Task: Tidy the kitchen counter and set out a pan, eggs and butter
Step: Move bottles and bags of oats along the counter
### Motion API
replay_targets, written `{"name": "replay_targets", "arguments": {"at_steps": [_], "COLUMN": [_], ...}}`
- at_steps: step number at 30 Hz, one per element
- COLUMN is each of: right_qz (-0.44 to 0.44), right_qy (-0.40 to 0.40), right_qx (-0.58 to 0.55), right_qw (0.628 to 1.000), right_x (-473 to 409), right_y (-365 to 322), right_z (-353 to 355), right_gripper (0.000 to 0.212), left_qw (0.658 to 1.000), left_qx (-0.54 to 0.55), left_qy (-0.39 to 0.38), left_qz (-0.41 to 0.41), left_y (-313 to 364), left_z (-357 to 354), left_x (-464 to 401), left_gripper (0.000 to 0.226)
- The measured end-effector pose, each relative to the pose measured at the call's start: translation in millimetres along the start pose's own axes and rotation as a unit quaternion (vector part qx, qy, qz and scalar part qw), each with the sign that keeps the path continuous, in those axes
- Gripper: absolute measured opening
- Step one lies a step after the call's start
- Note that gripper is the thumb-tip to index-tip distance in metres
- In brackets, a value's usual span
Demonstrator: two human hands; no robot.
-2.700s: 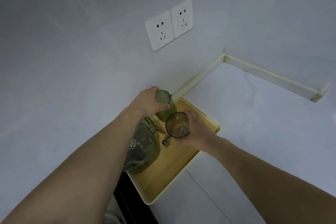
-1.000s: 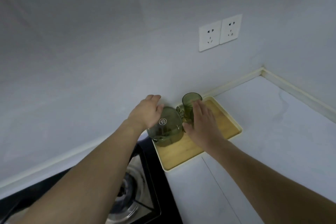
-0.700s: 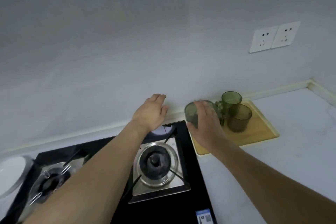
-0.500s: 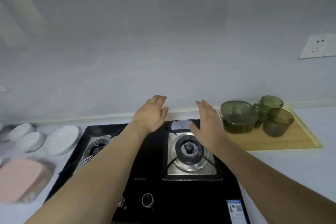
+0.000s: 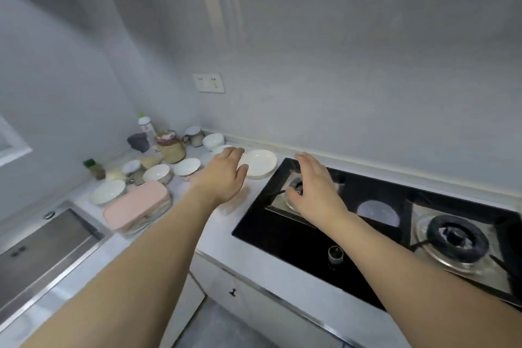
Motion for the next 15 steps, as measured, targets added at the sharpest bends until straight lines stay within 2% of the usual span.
{"name": "replay_targets", "arguments": {"at_steps": [5,11,15], "right_qz": [0.079,0.125,0.154], "right_qy": [-0.048,-0.132,-0.172], "right_qx": [-0.002,0.004,-0.005], "right_qw": [0.996,0.983,0.973], "right_x": [-20.5,-42.4,-66.9], "right_y": [-85.9,-136.8,-157.0], "right_z": [-54.7,-120.9,-157.7], "right_gripper": [0.066,0.069,0.066], "left_qw": [0.994,0.981,0.974], "left_qx": [-0.013,-0.007,-0.01], "left_qy": [0.041,0.038,0.031], "left_qz": [0.1,0.191,0.223], "left_y": [-105.7,-178.4,-217.1], "left_z": [46.1,54.8,48.9], "left_x": [53.2,91.1,98.7], "left_gripper": [0.045,0.047,0.048]}}
Point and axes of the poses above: each hand's wrist, its own x-axis away from the middle knuckle, its own z-axis out of the back of the hand, y = z × x, the point moved 4 cm from there along -x, towards the middle knuckle, and after that the axes turned 1 degree about z, right-handed, at the moved point
